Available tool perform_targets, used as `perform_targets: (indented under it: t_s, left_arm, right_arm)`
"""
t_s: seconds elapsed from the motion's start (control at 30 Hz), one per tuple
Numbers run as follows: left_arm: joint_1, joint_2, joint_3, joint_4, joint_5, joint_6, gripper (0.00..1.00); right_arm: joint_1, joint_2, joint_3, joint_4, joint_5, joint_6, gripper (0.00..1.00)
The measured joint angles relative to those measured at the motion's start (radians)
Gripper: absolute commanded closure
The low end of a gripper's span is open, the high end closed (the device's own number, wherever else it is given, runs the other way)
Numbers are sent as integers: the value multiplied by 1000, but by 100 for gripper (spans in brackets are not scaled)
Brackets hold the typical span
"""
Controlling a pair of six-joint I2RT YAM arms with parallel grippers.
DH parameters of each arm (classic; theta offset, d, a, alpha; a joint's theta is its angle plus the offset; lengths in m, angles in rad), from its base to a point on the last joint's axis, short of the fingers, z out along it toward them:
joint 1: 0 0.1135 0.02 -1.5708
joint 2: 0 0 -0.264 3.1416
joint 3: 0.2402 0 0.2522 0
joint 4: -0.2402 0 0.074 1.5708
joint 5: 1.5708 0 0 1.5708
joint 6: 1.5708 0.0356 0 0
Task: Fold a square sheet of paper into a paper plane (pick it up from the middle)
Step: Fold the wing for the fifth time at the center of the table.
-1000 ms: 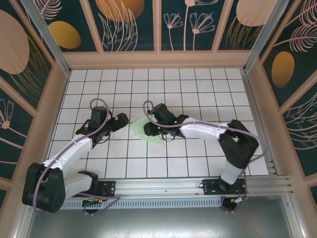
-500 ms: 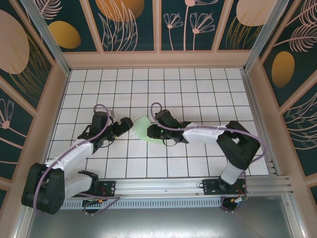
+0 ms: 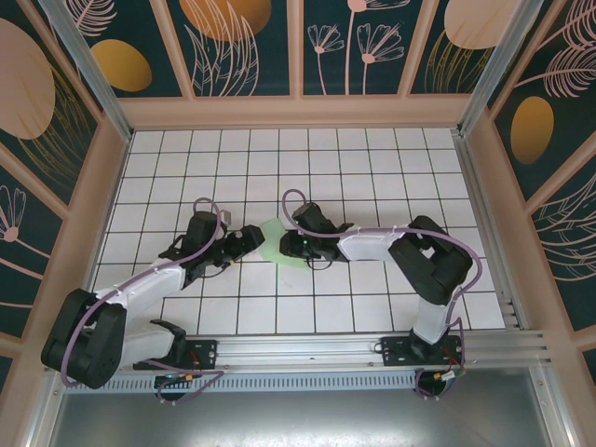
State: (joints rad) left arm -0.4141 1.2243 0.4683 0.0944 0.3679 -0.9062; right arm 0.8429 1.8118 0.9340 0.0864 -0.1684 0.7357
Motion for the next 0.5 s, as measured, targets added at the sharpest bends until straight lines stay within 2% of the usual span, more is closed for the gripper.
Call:
perform_targets:
  t_s: [0.33, 0.43, 0.5]
  left_arm:
    - [-43, 30, -44, 62, 18, -80, 14]
    - [-48, 45, -46, 71, 18, -107, 20]
    - [-53, 61, -46, 85, 21, -125, 28]
  right_arm:
    - [-47, 8, -87, 145, -104, 55, 69]
    - [-68, 3, -121, 209, -145, 84, 69]
    - [-80, 2, -141, 247, -171, 100, 69]
